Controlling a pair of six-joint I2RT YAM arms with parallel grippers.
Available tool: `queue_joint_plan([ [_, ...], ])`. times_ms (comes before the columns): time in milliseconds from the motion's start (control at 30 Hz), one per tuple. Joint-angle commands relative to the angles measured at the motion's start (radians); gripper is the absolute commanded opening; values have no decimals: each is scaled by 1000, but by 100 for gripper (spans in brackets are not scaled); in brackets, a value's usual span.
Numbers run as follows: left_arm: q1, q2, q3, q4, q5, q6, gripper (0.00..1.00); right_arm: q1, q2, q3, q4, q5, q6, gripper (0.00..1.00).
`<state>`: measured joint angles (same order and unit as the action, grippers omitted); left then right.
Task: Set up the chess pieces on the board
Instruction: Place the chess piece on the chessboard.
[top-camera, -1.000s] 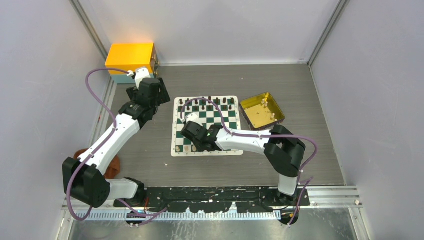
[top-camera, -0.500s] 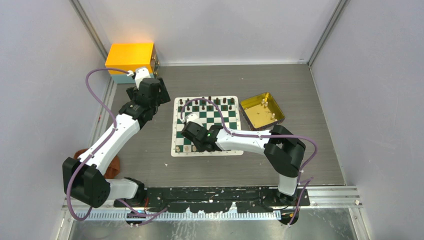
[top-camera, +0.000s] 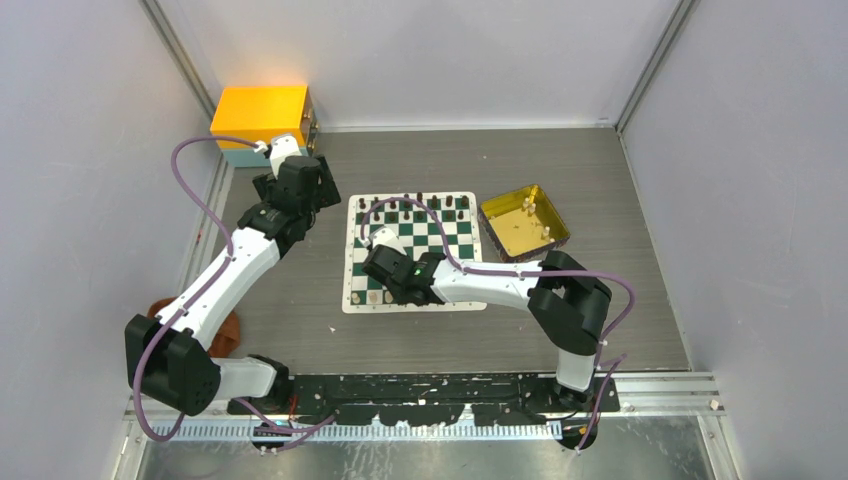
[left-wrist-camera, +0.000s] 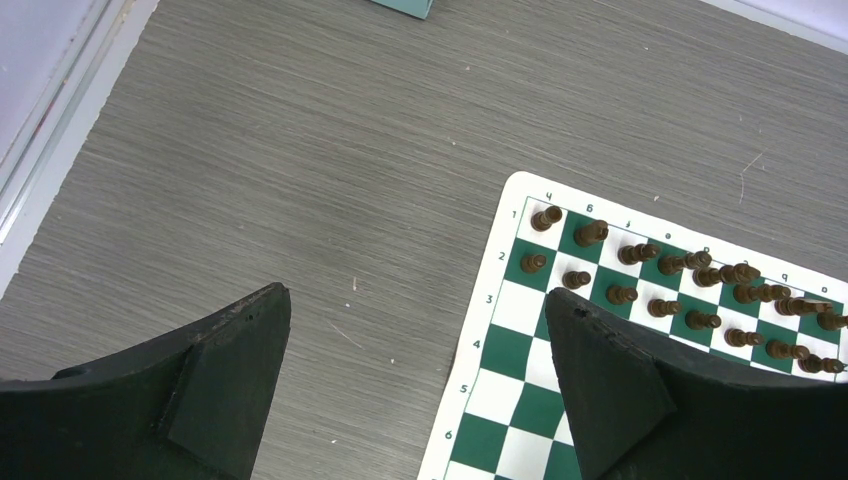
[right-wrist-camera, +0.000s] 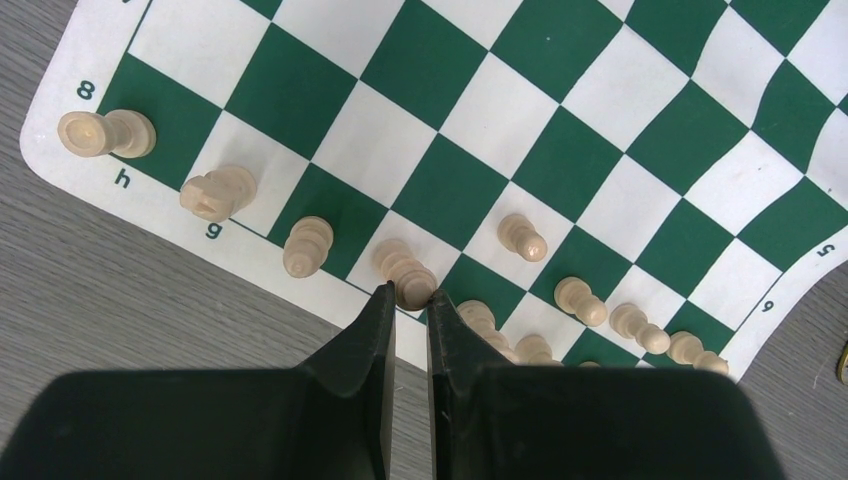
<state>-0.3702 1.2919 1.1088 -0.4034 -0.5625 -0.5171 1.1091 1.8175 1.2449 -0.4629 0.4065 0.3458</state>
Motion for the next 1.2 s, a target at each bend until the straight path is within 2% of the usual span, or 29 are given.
queue_joint_plan([
  [0,8,-22,5,28,3,-7,98,4,-33,-8,1,26,-10,0],
  [1167,8,-5,18,33,5,-7,99,4,-61,-3,-10,51,-25,0],
])
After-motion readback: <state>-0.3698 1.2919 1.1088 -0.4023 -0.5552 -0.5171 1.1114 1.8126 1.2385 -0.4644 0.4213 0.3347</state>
